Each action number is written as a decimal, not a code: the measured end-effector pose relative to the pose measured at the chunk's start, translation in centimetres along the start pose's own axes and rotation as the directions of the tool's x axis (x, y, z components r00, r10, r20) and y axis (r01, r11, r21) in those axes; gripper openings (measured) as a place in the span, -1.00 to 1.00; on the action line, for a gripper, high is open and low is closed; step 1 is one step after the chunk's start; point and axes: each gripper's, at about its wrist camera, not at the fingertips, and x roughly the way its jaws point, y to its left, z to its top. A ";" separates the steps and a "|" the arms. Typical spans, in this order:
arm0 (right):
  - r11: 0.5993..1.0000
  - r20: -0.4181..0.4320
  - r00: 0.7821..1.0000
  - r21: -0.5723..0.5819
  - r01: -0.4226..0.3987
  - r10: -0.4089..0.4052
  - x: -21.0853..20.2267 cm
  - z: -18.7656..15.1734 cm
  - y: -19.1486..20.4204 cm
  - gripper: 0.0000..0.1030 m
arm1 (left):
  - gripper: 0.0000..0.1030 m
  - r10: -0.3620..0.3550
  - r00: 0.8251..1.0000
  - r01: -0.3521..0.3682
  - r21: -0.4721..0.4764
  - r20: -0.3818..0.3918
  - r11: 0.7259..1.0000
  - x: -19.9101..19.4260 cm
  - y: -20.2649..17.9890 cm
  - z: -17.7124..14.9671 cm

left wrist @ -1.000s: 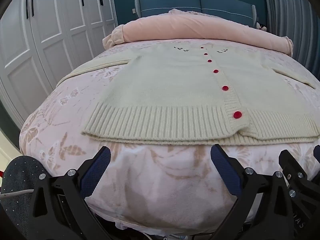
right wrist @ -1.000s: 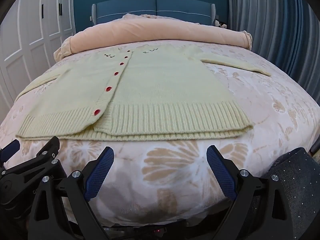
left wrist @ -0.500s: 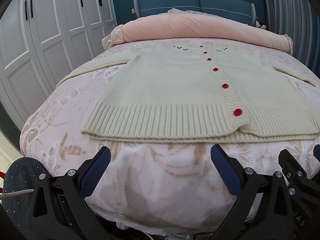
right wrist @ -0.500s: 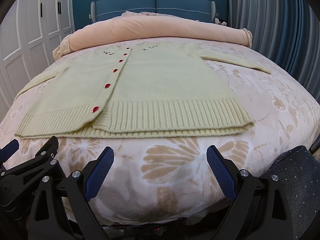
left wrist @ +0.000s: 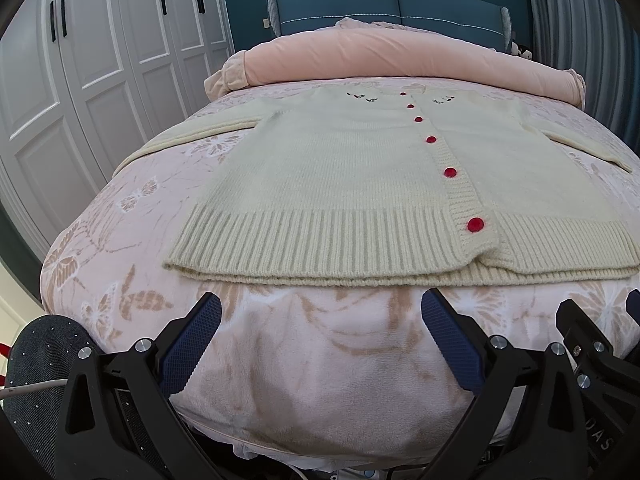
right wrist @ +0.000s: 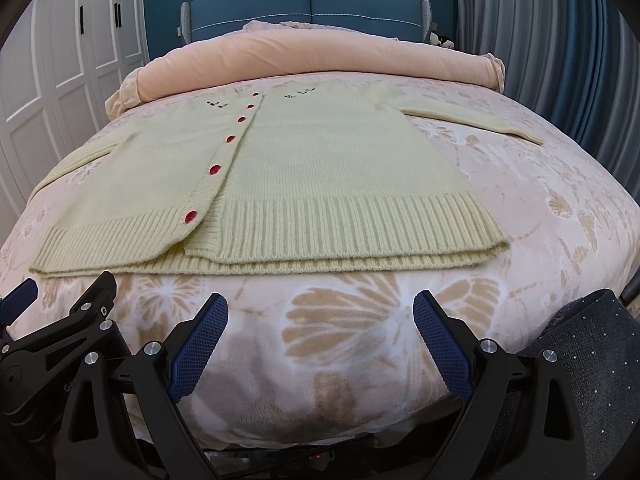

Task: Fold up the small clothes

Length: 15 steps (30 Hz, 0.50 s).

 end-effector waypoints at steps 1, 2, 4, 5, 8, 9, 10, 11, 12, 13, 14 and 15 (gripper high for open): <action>1.000 0.000 1.000 -0.001 0.000 0.000 0.0 0.0 0.0 0.78 | 0.90 0.000 1.000 0.000 0.000 0.000 1.000 0.0 0.0 0.0; 1.000 0.000 1.000 0.000 0.000 0.000 0.0 0.0 0.0 0.78 | 0.90 0.001 1.000 -0.001 0.000 0.000 1.000 0.0 0.0 0.0; 1.000 -0.001 1.000 0.001 0.000 0.000 0.0 0.0 0.0 0.78 | 0.90 0.001 1.000 -0.001 0.000 0.000 1.000 0.0 0.0 0.0; 1.000 -0.001 1.000 0.000 0.000 0.000 0.0 0.0 0.0 0.78 | 0.90 0.001 1.000 -0.001 0.000 0.001 1.000 0.0 0.0 0.0; 1.000 0.000 1.000 0.001 0.000 0.000 0.0 0.0 0.0 0.78 | 0.90 0.000 1.000 0.000 0.000 0.001 1.000 0.0 0.0 0.0; 1.000 -0.001 1.000 0.000 0.000 0.000 0.0 0.0 0.0 0.78 | 0.90 0.001 1.000 -0.001 0.000 0.001 1.000 0.0 0.0 0.0; 1.000 -0.001 1.000 0.000 0.000 0.000 0.0 0.0 0.0 0.79 | 0.90 0.001 1.000 -0.001 0.000 0.001 1.000 0.0 0.0 0.0; 1.000 -0.001 1.000 0.000 0.000 0.000 0.0 0.0 0.0 0.79 | 0.90 0.000 1.000 0.000 0.000 0.000 1.000 0.0 0.0 0.0; 1.000 -0.001 1.000 0.000 0.000 0.000 0.0 0.0 0.0 0.79 | 0.90 0.001 1.000 -0.001 0.001 0.001 1.000 0.0 -0.1 0.0; 1.000 -0.001 1.000 0.000 0.000 0.000 0.0 0.0 0.0 0.78 | 0.90 0.001 1.000 -0.001 0.001 0.000 1.000 0.0 0.0 0.0; 1.000 -0.001 1.000 0.001 -0.001 0.001 0.0 0.0 0.0 0.79 | 0.90 0.001 1.000 -0.001 0.001 0.000 1.000 0.0 0.0 -0.1; 1.000 -0.001 1.000 0.001 -0.001 0.001 0.0 0.0 0.0 0.79 | 0.90 0.001 1.000 -0.001 0.001 0.000 1.000 0.0 0.0 -0.1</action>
